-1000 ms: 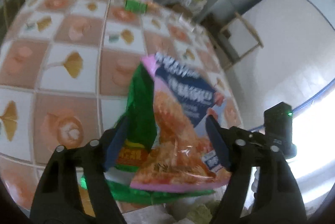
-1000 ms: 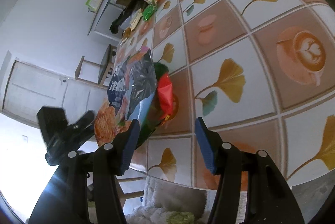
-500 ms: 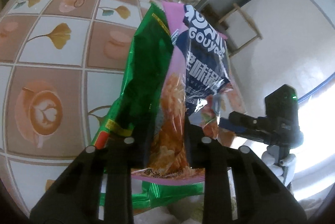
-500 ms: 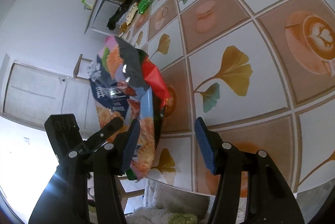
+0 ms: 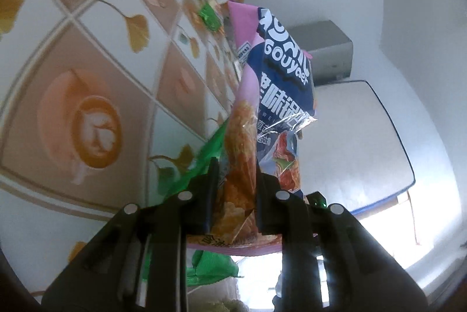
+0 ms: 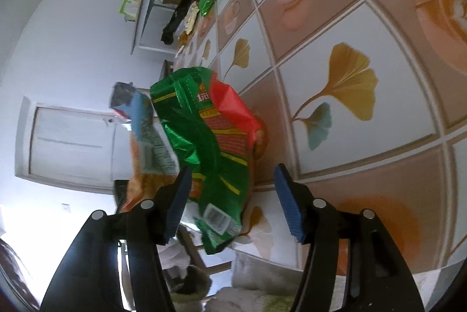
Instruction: Collect trash
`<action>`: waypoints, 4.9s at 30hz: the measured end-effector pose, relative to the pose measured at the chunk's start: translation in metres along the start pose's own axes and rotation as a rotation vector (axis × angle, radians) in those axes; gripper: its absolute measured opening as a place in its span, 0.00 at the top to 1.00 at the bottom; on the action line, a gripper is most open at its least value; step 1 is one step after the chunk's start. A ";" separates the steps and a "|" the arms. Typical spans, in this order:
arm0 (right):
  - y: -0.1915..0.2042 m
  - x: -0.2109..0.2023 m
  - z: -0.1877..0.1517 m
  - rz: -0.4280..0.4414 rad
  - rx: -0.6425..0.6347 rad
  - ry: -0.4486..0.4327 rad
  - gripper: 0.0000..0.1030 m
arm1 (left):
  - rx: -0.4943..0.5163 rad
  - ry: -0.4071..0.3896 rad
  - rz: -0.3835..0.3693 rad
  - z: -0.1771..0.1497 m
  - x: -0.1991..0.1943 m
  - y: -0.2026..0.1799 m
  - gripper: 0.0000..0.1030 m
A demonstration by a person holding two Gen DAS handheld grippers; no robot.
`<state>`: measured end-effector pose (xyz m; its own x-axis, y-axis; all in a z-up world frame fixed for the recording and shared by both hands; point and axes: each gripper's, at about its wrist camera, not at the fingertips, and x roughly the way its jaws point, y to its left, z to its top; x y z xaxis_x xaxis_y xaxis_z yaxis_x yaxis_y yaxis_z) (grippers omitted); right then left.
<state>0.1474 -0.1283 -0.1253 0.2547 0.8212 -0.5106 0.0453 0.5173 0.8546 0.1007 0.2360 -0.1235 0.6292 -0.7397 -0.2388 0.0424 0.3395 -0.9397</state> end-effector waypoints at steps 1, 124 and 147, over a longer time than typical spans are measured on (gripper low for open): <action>0.001 0.002 -0.001 0.001 0.001 0.006 0.44 | -0.005 -0.003 -0.003 -0.001 0.000 0.000 0.81; -0.458 -0.413 0.070 -0.296 0.733 -0.817 0.93 | 0.434 0.853 0.584 -0.300 0.680 -0.151 0.49; -0.324 -0.447 -0.007 -0.857 0.477 -0.893 0.42 | 0.918 0.592 0.278 -0.193 0.381 -0.294 0.30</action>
<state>0.0118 -0.6609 -0.1745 0.5113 -0.2549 -0.8207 0.7947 0.5038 0.3386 0.1779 -0.2573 0.0142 0.2491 -0.6480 -0.7197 0.6663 0.6540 -0.3582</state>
